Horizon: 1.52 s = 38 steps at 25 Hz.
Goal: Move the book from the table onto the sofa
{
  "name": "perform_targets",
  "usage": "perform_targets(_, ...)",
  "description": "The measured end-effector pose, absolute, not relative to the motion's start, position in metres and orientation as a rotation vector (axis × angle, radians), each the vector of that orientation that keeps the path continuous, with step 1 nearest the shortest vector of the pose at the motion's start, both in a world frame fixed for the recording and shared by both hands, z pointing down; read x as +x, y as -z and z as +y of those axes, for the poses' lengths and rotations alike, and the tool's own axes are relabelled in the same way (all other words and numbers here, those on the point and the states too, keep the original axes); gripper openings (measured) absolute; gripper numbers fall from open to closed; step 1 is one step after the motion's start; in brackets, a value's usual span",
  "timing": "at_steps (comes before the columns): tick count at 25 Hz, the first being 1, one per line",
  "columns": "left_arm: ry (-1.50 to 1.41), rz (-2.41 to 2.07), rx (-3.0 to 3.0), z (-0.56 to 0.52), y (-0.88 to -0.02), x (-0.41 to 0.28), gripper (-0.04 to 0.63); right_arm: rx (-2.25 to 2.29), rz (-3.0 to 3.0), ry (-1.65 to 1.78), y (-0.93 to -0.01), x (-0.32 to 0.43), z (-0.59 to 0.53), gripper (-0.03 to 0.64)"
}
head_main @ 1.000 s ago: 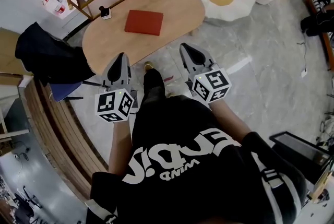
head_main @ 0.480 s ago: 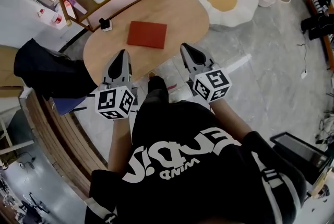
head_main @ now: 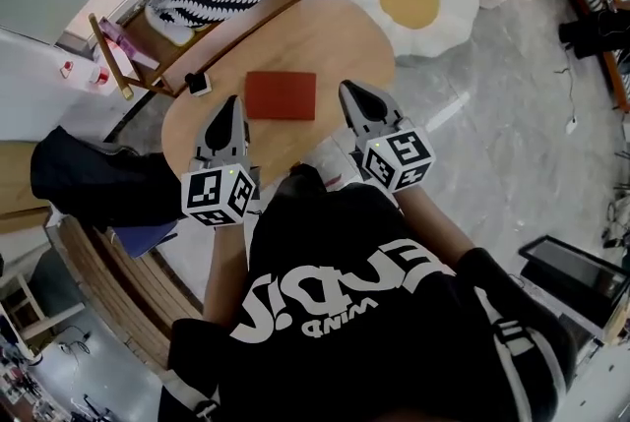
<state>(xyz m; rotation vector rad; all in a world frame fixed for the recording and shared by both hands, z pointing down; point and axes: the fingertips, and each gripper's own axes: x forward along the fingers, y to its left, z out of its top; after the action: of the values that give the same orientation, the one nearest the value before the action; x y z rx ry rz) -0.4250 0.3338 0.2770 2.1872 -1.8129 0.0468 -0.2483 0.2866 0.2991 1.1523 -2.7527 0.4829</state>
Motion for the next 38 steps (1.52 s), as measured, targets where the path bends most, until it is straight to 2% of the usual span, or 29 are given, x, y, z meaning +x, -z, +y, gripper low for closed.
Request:
perform_targets(19, -0.053, -1.744, 2.182, 0.254, -0.298, -0.421, 0.008, 1.098, -2.711, -0.540, -0.320, -0.255, 0.203, 0.002)
perform_targets(38, -0.094, -1.712, 2.096, 0.209, -0.430, -0.451, 0.008, 1.058, -2.651, -0.583, -0.442, -0.289, 0.155, 0.002)
